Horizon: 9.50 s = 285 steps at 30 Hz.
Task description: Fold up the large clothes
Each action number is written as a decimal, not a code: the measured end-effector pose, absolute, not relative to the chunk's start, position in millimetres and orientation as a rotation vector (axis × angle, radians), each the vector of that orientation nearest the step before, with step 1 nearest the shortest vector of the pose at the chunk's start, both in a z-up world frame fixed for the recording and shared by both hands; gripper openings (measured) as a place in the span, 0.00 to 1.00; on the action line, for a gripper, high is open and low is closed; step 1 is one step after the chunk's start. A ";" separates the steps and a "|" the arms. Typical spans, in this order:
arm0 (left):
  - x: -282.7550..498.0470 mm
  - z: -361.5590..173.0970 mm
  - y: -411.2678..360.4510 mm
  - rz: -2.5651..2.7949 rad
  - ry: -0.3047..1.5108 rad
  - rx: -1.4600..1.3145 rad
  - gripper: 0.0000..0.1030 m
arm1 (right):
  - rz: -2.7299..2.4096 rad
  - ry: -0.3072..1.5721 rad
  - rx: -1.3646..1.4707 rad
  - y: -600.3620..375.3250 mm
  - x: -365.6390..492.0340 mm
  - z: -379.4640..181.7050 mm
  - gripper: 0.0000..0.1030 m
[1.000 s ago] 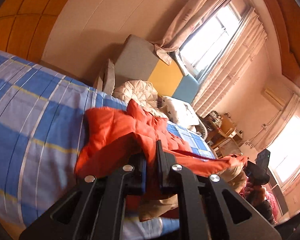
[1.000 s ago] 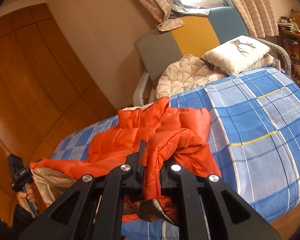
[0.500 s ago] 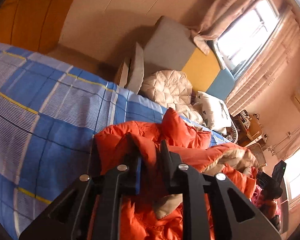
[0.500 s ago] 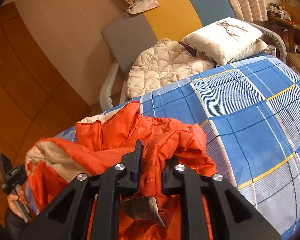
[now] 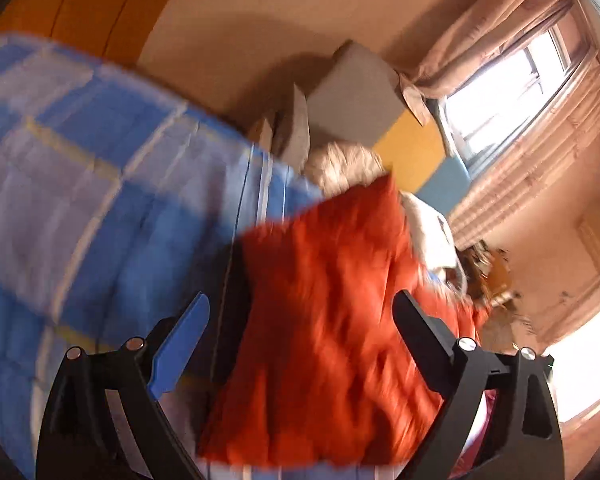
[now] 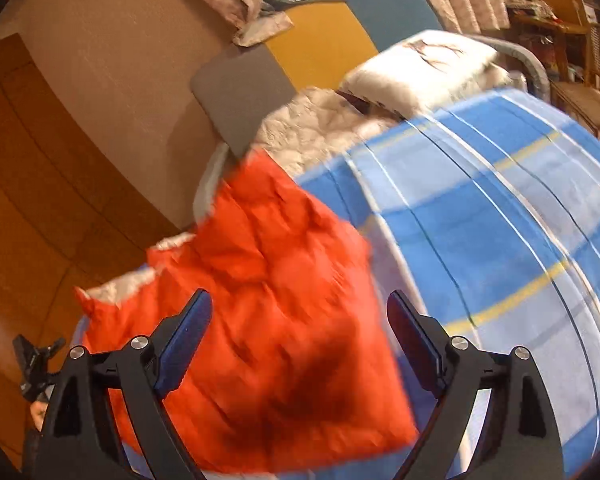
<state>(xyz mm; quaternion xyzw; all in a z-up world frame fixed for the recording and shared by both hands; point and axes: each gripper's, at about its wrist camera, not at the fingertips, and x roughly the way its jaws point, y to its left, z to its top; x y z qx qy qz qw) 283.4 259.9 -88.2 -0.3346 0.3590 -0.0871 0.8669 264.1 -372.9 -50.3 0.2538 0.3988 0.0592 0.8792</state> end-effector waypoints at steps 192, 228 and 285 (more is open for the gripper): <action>169.4 -98.0 123.4 -0.247 0.701 0.200 0.54 | 0.021 0.943 0.331 -273.9 127.6 -75.5 0.76; 187.5 -126.2 136.0 -0.415 0.799 0.313 0.53 | -0.045 0.872 0.879 -340.9 163.0 -117.6 0.35; 174.1 -130.2 125.9 0.145 0.983 -0.437 0.41 | 0.235 0.690 0.326 -242.6 158.7 -13.2 0.12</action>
